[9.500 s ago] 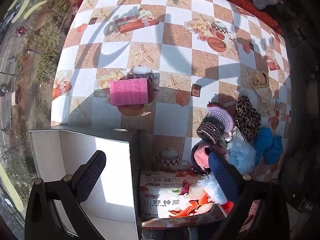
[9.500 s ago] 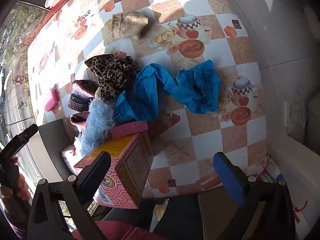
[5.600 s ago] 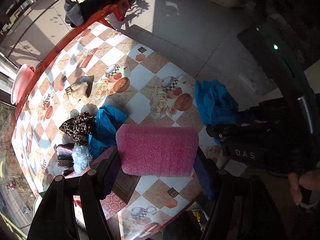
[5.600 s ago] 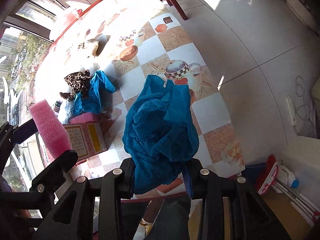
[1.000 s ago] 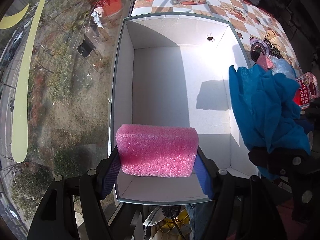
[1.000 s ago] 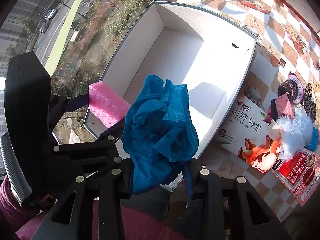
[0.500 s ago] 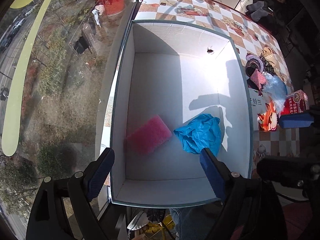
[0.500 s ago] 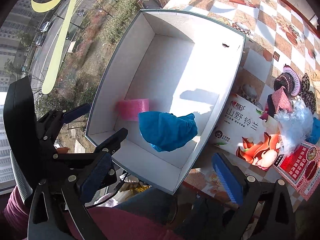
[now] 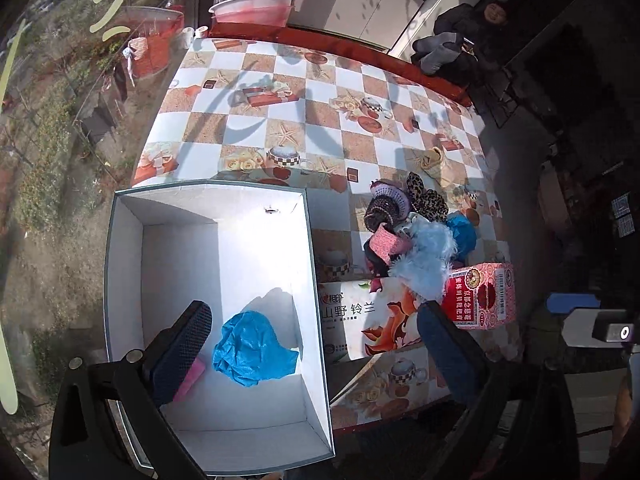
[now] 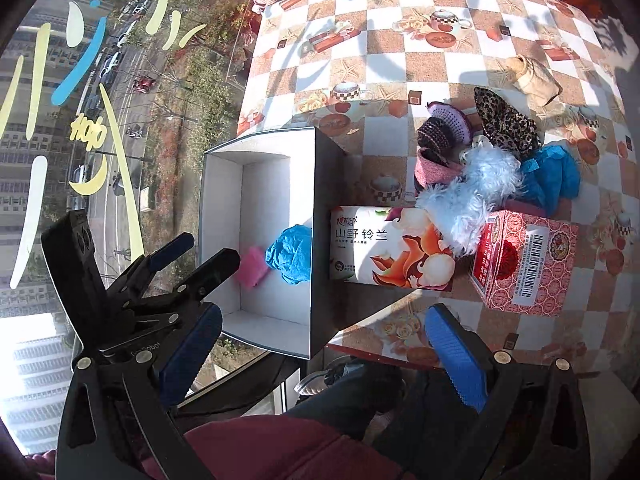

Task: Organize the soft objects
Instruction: 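Grasp the striped knit hats with the left gripper while the right grasps the beige knit hat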

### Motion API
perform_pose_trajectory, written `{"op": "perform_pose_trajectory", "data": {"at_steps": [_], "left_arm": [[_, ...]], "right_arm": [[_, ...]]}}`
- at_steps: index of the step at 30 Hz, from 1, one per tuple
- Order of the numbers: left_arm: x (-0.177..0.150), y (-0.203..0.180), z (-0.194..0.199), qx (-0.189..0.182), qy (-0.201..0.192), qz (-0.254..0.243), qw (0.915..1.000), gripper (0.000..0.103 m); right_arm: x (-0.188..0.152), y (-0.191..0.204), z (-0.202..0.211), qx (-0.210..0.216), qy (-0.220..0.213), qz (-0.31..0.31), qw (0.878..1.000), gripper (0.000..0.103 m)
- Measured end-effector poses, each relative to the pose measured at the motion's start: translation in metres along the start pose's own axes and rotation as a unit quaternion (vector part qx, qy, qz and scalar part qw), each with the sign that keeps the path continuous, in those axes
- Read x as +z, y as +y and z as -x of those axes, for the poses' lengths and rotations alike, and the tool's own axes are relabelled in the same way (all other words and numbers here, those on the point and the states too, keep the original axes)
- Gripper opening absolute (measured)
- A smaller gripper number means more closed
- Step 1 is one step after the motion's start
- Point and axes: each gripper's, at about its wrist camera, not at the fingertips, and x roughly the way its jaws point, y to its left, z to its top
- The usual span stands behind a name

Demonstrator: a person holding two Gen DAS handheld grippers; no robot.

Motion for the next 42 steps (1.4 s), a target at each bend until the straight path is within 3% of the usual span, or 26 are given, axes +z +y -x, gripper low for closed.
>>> {"op": "perform_pose_trajectory", "data": {"at_steps": [6,12,15,23,26,28,32,34,36,39,42], "left_arm": [[0.067,-0.066,-0.056,0.056,0.037,-0.072,0.9951,0.103],[0.097,-0.104,-0.160,0.098,0.128,-0.130,0.9783,0.103],[0.099,-0.110,-0.194,0.104,0.162,-0.136,0.9719,0.103],[0.102,-0.107,-0.253,0.129,0.223,-0.130,0.9574,0.103],[0.103,-0.104,-0.261,0.147,0.222,-0.121,0.9563,0.103],[0.105,-0.099,-0.261,0.172,0.211,-0.116,0.9552,0.103],[0.113,-0.089,-0.253,0.201,0.193,-0.107,0.9542,0.103],[0.116,-0.085,-0.243,0.188,0.181,-0.094,0.9607,0.103],[0.119,-0.084,-0.233,0.160,0.170,-0.082,0.9688,0.103],[0.122,-0.086,-0.229,0.138,0.168,-0.070,0.9735,0.103],[0.125,-0.088,-0.240,0.148,0.177,-0.062,0.9710,0.103]], "right_arm": [[0.039,-0.101,0.043,-0.043,-0.035,-0.102,0.993,0.102],[0.072,-0.211,-0.012,-0.129,0.016,-0.166,0.977,0.102],[0.080,-0.248,-0.048,-0.140,0.039,-0.168,0.975,0.102],[0.120,-0.270,-0.126,-0.141,0.054,-0.156,0.976,0.102],[0.127,-0.264,-0.150,-0.193,0.074,-0.095,0.974,0.102],[0.125,-0.266,-0.145,-0.219,0.059,-0.065,0.972,0.102],[0.114,-0.311,-0.117,-0.274,0.056,-0.099,0.955,0.102],[0.110,-0.331,-0.097,-0.253,0.050,-0.138,0.956,0.102],[0.112,-0.335,-0.070,-0.173,0.004,-0.162,0.971,0.102],[0.135,-0.315,-0.049,-0.121,-0.044,-0.140,0.982,0.102],[0.169,-0.282,-0.051,-0.106,-0.062,-0.086,0.989,0.102]]}}
